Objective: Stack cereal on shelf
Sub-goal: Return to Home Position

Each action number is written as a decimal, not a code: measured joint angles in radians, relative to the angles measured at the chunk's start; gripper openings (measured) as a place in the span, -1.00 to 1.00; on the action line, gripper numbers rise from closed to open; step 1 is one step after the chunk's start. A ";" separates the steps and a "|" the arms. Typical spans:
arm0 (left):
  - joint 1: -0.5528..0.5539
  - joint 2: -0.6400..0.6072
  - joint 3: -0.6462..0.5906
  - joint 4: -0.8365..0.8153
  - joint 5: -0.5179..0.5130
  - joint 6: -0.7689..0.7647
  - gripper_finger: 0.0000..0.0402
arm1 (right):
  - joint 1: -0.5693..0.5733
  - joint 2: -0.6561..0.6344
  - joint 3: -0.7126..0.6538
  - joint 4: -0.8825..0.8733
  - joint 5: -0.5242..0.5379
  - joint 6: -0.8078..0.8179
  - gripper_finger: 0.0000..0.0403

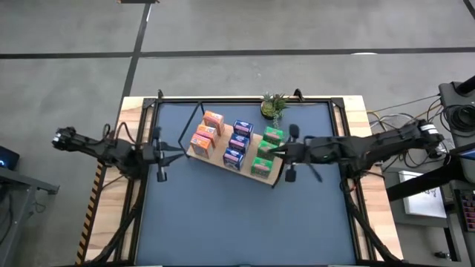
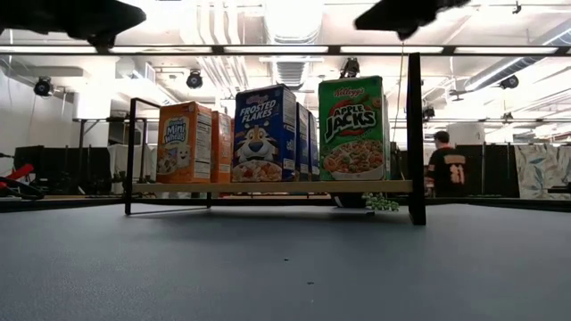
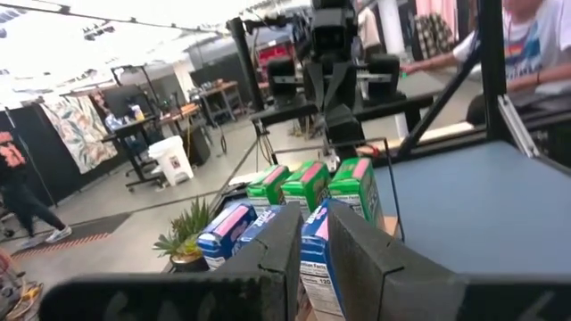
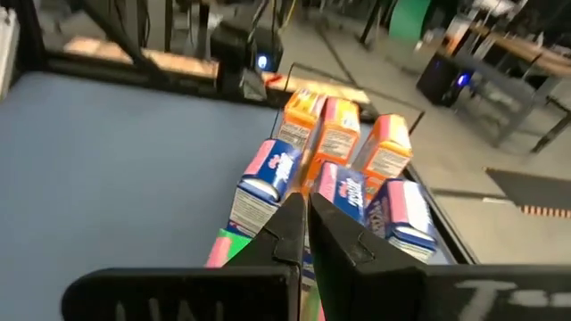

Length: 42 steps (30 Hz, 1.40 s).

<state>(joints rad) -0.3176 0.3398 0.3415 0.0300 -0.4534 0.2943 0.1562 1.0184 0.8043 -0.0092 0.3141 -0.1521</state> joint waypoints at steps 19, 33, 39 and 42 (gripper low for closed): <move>0.000 -0.284 -0.126 -0.055 0.000 -0.019 -0.79 | -0.002 -0.565 -0.392 0.105 0.000 0.011 -0.96; 0.000 -0.340 -0.234 -0.052 0.002 -0.112 -0.79 | -0.002 -0.884 -0.666 0.185 0.000 0.005 -0.96; 0.000 -0.340 -0.265 -0.049 0.003 -0.159 -0.79 | -0.002 -1.017 -0.780 0.194 0.000 -0.010 -0.96; 0.001 -0.340 -0.295 -0.027 0.003 -0.187 -0.79 | -0.002 -1.008 -0.792 0.188 0.000 -0.006 -0.96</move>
<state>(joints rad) -0.3168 -0.0003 0.0464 0.0030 -0.4507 0.1073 0.1543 0.0101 0.0124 0.1787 0.3141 -0.1577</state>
